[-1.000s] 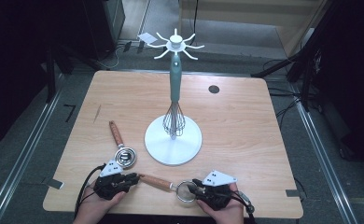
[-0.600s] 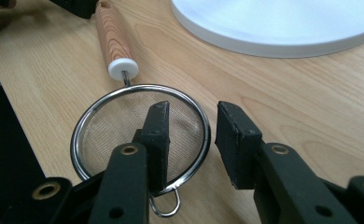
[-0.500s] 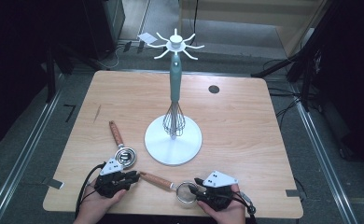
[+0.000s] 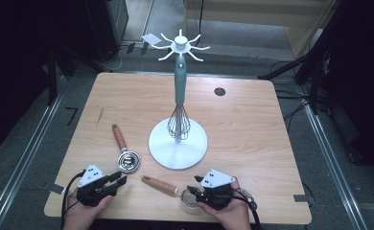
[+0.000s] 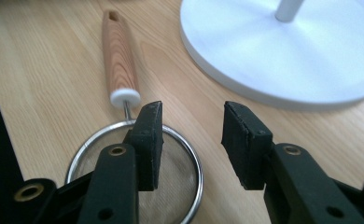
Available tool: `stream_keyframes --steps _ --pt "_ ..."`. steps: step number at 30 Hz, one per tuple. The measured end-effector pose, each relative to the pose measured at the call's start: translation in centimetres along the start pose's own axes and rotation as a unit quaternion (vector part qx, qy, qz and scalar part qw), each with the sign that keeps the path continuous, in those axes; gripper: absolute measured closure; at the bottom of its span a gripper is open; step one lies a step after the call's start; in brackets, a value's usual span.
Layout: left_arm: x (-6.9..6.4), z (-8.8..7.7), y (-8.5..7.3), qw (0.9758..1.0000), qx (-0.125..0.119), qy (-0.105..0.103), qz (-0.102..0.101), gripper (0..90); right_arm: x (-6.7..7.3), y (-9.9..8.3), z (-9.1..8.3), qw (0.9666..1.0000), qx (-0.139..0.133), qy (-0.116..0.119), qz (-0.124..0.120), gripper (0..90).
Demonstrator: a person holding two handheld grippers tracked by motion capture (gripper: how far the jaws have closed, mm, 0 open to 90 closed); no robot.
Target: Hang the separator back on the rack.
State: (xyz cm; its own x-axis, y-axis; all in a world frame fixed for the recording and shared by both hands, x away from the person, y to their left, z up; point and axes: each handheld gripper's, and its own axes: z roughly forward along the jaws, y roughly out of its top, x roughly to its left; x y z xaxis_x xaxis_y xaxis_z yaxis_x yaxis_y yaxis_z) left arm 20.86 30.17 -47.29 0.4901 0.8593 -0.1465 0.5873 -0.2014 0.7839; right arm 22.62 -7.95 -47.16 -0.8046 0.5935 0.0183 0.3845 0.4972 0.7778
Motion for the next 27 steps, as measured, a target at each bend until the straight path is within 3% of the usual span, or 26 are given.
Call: stream_keyframes --steps 3,5,9,13,16,20,27 --pt "1.0 -0.8 -0.3 0.9994 -0.014 0.026 -0.017 57.0 -0.3 0.8 0.2 0.9999 0.006 0.016 0.0 58.3" --pt "1.5 -0.9 -0.3 0.9975 -0.006 0.064 -0.029 32.7 -0.6 1.4 0.2 0.9998 0.011 0.019 0.0 57.6" --pt "3.1 -1.3 -0.3 0.9939 -0.018 0.103 -0.036 15.4 -1.1 2.5 0.3 0.9991 0.029 0.029 -0.008 57.0" --pt "4.7 -1.7 -0.1 0.9904 -0.036 0.126 -0.045 7.3 -1.6 3.6 0.4 0.9977 0.049 0.045 -0.014 56.2" --pt "5.7 -1.5 -0.1 0.9906 -0.035 0.124 -0.046 1.9 -1.7 4.1 0.6 0.9965 0.068 0.045 -0.021 53.8" --pt "6.3 -1.4 -0.1 0.9904 -0.037 0.125 -0.048 1.8 -1.8 5.1 1.1 0.9935 0.095 0.056 -0.027 52.5" --pt "6.3 -0.9 -0.3 0.9904 -0.033 0.126 -0.045 1.9 -1.9 6.5 1.7 0.9911 0.11 0.07 -0.029 51.9"
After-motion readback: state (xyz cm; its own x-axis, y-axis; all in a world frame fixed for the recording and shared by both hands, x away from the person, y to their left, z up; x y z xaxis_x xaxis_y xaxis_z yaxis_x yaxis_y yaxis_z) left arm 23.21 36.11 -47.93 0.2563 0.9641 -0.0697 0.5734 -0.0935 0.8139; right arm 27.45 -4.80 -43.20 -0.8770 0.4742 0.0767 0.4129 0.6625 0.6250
